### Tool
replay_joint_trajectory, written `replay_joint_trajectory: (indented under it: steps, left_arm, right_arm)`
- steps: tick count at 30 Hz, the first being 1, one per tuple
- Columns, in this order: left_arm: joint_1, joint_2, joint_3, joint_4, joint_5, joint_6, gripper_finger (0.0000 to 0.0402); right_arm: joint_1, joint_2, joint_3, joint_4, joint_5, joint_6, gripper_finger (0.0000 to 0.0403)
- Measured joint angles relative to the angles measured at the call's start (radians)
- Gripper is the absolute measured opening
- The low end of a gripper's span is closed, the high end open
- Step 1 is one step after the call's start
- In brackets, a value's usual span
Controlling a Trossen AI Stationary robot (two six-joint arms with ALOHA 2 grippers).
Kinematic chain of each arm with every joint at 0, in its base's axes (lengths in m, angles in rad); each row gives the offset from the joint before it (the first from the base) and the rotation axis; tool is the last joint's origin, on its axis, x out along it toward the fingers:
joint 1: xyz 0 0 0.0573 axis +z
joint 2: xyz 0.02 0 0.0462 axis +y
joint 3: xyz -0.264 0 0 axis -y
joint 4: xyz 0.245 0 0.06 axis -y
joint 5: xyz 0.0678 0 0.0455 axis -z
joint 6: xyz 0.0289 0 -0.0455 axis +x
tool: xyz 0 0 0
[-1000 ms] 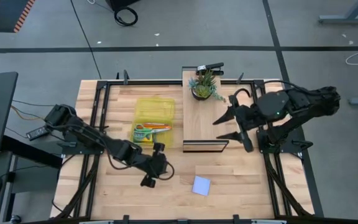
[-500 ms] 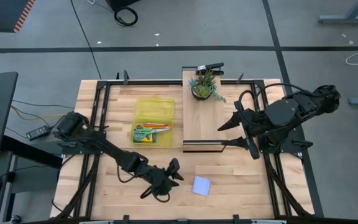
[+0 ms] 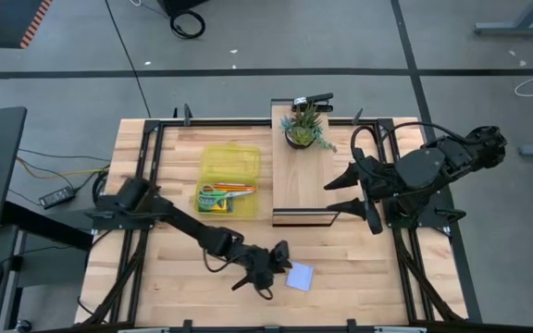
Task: Pack school essentials
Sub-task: Put the notepad into the supply box
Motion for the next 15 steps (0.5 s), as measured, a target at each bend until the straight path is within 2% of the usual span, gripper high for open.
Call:
replay_joint_trajectory:
  steps: [8, 15]
  left_arm:
    - [0.038, 0.096, 0.090, -0.028, 0.031, 0.159, 0.0153]
    - [0.048, 0.099, 0.093, -0.123, 0.102, 0.179, 0.0148]
  right_arm:
    - [0.000, 0.000, 0.000, 0.001, 0.019, 0.000, 0.0237]
    - [0.000, 0.000, 0.000, 0.005, 0.024, -0.010, 0.0237]
